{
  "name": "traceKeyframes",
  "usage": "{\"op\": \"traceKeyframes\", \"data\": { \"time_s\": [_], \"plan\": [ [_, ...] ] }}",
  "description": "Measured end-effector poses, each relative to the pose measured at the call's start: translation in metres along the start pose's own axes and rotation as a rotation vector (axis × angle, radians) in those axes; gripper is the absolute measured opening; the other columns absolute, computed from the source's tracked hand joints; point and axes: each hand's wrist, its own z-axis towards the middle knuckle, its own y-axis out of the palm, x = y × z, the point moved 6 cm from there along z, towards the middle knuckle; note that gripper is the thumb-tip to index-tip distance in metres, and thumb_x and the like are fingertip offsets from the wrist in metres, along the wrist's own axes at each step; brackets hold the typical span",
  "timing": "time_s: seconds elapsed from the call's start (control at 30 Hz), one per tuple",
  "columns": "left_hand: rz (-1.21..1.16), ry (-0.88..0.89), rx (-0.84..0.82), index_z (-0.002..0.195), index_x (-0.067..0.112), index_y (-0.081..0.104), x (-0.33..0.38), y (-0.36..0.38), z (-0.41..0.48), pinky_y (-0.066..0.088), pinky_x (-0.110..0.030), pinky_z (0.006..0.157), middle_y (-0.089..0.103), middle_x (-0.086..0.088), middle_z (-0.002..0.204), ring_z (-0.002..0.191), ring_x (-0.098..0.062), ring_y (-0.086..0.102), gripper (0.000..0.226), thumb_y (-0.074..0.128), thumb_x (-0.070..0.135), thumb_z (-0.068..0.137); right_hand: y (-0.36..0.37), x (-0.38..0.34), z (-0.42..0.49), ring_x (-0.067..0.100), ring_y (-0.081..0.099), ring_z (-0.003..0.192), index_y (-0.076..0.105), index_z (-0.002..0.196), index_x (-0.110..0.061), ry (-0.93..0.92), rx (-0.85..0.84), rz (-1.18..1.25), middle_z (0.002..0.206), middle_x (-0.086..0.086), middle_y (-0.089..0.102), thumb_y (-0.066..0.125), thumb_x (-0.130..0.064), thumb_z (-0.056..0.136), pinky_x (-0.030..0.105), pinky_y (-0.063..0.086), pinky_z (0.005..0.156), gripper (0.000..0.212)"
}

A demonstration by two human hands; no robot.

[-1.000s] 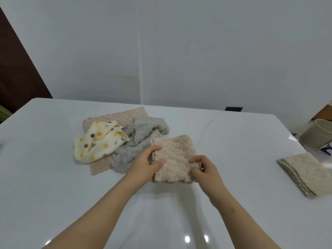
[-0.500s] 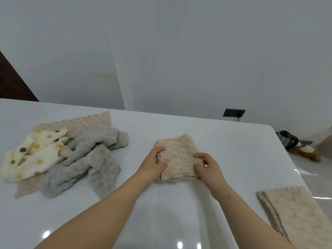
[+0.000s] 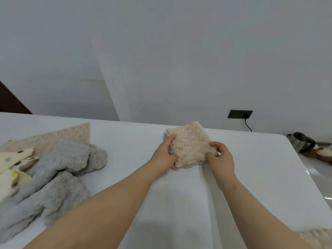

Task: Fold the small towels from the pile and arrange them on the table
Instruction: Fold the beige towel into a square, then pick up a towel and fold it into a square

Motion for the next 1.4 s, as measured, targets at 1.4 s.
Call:
{"op": "traceKeyframes", "data": {
  "time_s": [1.4],
  "plan": [
    [1.024, 0.297, 0.431, 0.098, 0.02, 0.069, -0.142, -0.341, -0.247, 0.055, -0.038, 0.072, 0.067, -0.01, 0.109, 0.1, -0.029, 0.064, 0.051, 0.084, 0.019, 0.049, 0.306, -0.069, -0.321, 0.02, 0.033, 0.131, 0.039, 0.134, -0.03, -0.359, -0.232, -0.816, 0.147, -0.003, 0.028, 0.048, -0.025, 0.088, 0.031, 0.029, 0.106, 0.047]
  ]
}}
